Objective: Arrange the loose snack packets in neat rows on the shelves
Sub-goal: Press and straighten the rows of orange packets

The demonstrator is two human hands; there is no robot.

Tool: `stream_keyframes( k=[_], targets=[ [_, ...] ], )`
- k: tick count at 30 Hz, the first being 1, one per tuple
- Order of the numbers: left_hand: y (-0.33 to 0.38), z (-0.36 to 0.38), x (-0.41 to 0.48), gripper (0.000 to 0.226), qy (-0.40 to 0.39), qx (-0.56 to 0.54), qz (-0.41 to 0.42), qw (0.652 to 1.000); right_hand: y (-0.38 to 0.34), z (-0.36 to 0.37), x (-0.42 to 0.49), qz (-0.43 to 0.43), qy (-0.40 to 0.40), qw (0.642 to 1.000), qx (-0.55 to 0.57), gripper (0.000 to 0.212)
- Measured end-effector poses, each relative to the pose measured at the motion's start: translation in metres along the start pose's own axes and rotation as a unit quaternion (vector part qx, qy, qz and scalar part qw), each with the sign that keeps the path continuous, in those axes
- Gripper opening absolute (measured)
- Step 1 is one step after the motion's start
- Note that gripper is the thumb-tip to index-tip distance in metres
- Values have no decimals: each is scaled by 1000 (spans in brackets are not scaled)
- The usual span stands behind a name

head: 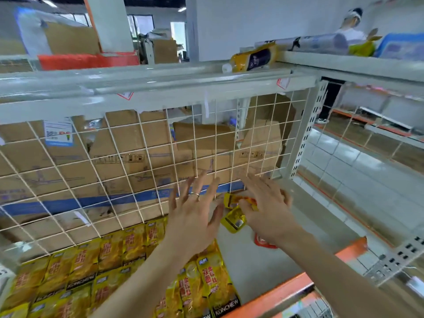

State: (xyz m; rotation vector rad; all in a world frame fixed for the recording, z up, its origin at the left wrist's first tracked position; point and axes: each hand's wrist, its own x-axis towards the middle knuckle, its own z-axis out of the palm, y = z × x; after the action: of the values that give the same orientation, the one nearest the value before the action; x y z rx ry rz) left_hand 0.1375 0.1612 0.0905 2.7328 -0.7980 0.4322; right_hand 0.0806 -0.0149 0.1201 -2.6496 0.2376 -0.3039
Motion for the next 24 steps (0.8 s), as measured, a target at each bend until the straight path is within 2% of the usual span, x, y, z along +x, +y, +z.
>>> stream_keyframes(
  k=[5, 11, 16, 21, 22, 24],
  targets=[
    [10, 25, 16, 68, -40, 11, -24, 999, 35, 8, 20, 13, -19, 1000, -6, 59],
    [34, 71, 46, 75, -136, 55, -53, 988, 94, 19, 51, 20, -112, 993, -27, 72],
    [58, 113, 70, 74, -146, 79, -68, 984, 138, 20, 81, 16, -170, 984, -39, 74],
    [63, 146, 81, 92, -194, 89, -108, 971, 165, 28, 105, 18, -226, 973, -48, 77],
    [65, 149, 80, 91, -195, 87, -117, 970, 169, 30, 107, 14, -230, 972, -45, 75],
    [71, 151, 79, 74, -188, 78, -128, 971, 178, 36, 109, 6, -238, 971, -33, 71]
  ],
)
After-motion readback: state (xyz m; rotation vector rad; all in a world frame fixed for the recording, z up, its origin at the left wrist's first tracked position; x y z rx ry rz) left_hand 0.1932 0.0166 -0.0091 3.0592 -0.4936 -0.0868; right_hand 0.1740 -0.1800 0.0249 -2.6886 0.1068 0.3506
